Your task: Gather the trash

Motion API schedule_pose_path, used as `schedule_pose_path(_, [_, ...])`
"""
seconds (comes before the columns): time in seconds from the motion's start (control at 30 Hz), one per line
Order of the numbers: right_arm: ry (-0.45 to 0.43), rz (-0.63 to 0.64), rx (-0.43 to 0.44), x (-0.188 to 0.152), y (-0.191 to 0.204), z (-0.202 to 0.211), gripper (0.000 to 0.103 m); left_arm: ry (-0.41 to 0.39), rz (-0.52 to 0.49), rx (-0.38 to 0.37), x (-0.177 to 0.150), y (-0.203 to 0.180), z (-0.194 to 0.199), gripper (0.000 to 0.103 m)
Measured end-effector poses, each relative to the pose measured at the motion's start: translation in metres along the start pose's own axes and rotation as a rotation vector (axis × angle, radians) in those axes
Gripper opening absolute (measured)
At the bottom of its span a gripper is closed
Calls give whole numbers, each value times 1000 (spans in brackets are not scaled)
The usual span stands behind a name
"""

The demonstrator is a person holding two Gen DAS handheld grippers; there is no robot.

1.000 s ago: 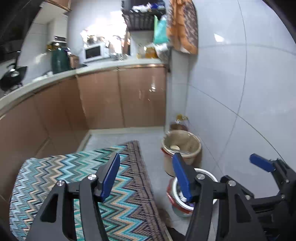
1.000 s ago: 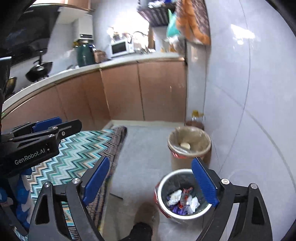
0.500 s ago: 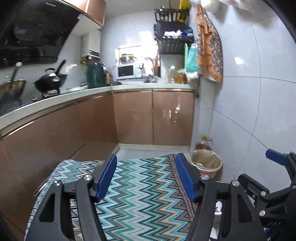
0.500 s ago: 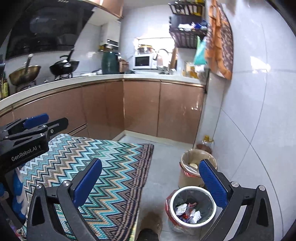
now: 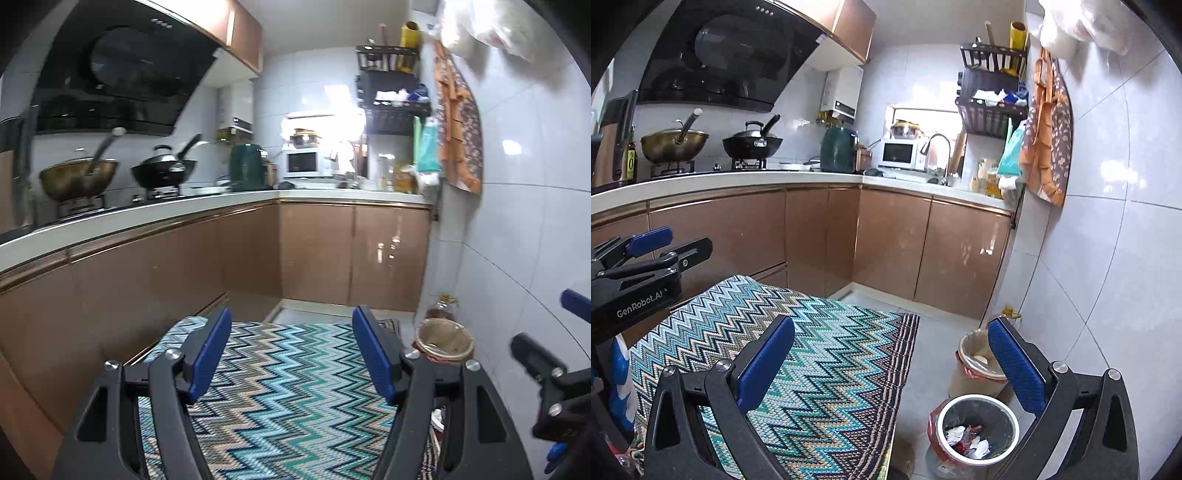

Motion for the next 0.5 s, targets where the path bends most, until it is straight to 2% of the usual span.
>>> schedule_pose_path(0.3, [-70,5,9,10,18,31,103,-4,46,126,-9,56,19,67])
schedule_pose_path(0.5, [-103,13,16,14,28,42,103,-40,48,182,-10,73,35,67])
Point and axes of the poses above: each gripper's, at about its wrist camera, not at the fingertips, and z roughly against the way its jaws point, y to its left, x to its top, the point moved 10 cm from there along -z, roughly the way its jaws point, and after that the axes turned 11 degrees about x, right-handed, at the moved point
